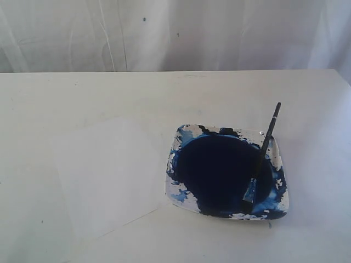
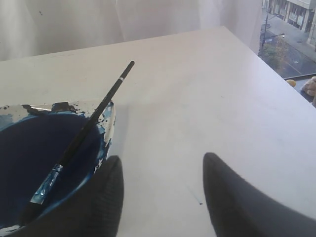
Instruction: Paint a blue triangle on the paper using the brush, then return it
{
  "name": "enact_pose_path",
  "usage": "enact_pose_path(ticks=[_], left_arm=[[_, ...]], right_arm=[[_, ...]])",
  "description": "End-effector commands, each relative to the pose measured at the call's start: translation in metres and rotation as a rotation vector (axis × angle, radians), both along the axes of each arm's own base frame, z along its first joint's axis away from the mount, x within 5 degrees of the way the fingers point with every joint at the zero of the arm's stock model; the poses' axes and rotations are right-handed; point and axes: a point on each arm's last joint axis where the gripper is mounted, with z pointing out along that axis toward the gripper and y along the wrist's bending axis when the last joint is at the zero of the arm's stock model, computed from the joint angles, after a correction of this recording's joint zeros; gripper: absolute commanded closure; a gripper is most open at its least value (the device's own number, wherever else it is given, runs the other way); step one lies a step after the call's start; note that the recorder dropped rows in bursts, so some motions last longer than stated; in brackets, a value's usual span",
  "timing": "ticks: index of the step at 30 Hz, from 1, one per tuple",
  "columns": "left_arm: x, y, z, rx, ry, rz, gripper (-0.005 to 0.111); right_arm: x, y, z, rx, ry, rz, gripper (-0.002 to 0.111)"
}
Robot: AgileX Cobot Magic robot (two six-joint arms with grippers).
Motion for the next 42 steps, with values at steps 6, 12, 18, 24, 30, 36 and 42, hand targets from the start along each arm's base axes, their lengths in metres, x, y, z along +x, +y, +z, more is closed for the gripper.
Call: enact_pose_path(ticks=[6, 12, 18, 24, 30, 36, 42], left_arm=[[0.003, -0.001, 0.012, -0.267, -0.131, 0.063, 0.107], [0.002, 0.014, 0.055, -0.436, -0.621, 0.174, 0.107], [-0.016, 0.024, 0.095, -0.491, -0.998, 0.202, 0.107], [-0.02, 0.022, 0.142, -0.353, -1.034, 0.2, 0.107], [-0.001, 0.022, 0.191, 0.058, -1.001, 0.267, 0.107], [0.055, 0.024, 0.209, 0.186, -0.836, 0.283, 0.107], [0.138, 0.031, 0.199, -0.075, -0.648, 0.328, 0.107]], right_arm=[[0.0, 0.0, 0.0, -0.002, -0.005, -0.002, 0.061], [0.0, 0.0, 0.0, -0.001, -0.005, -0.002, 0.061], [0.0, 0.0, 0.0, -0.001, -0.005, -0.002, 0.061], [0.0, 0.0, 0.0, -0.001, -0.005, -0.002, 0.061], [0.0, 0.0, 0.0, -0.003, -0.005, -0.002, 0.061], [0.0, 0.0, 0.0, -0.003, -0.005, -0.002, 0.061], [0.0, 0.0, 0.0, -0.003, -0.005, -0.002, 0.061]])
